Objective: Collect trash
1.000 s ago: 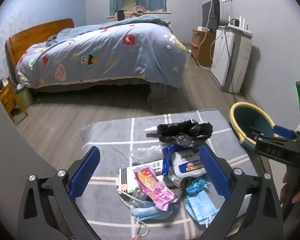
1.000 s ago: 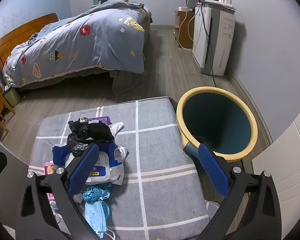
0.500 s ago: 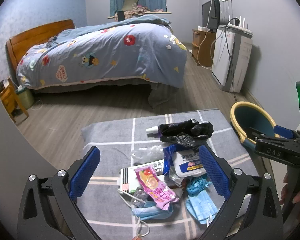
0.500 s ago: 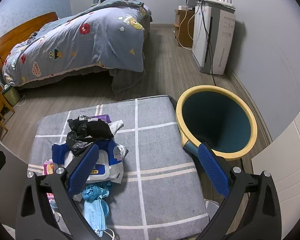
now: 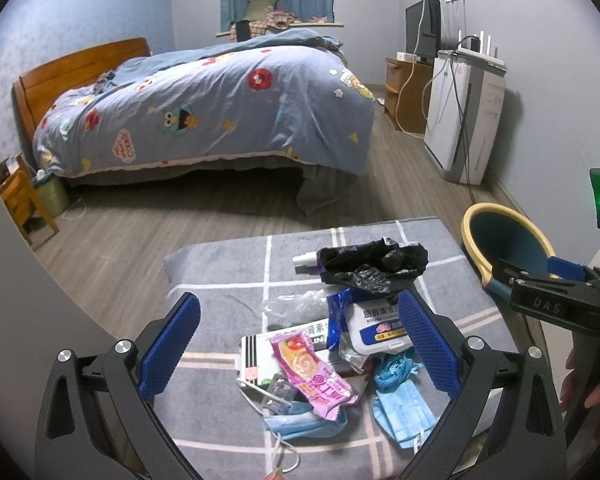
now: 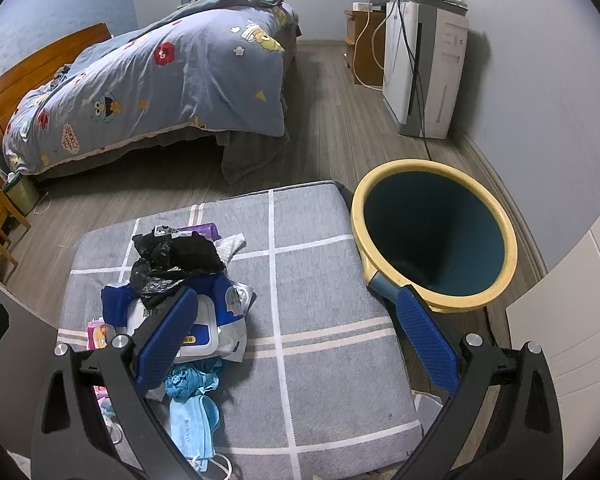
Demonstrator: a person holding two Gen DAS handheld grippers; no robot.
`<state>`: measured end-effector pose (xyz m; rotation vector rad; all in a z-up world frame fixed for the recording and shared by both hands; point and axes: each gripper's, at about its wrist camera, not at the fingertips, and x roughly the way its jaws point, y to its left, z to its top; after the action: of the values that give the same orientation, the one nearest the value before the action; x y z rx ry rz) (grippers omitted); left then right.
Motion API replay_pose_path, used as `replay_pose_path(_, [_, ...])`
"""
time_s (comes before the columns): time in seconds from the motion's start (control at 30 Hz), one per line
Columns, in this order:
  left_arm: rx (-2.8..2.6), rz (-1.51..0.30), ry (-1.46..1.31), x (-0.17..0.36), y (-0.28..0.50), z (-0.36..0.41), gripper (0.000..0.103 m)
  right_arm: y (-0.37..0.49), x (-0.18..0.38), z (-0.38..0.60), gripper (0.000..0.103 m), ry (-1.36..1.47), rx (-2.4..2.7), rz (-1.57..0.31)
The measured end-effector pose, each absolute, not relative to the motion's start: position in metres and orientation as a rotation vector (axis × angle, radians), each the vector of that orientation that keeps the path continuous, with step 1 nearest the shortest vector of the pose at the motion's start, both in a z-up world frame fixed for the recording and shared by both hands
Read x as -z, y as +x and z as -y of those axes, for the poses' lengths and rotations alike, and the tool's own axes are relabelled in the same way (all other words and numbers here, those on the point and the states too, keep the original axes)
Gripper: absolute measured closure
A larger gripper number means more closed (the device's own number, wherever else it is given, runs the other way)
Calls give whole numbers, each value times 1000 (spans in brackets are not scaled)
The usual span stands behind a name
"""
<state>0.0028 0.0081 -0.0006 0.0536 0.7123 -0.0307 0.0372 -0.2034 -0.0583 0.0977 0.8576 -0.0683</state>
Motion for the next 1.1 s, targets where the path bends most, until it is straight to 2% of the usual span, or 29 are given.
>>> replay_pose_path(1.1, [31,-711,57,0,3,-8,5,35,65,204,5,95,83,-866])
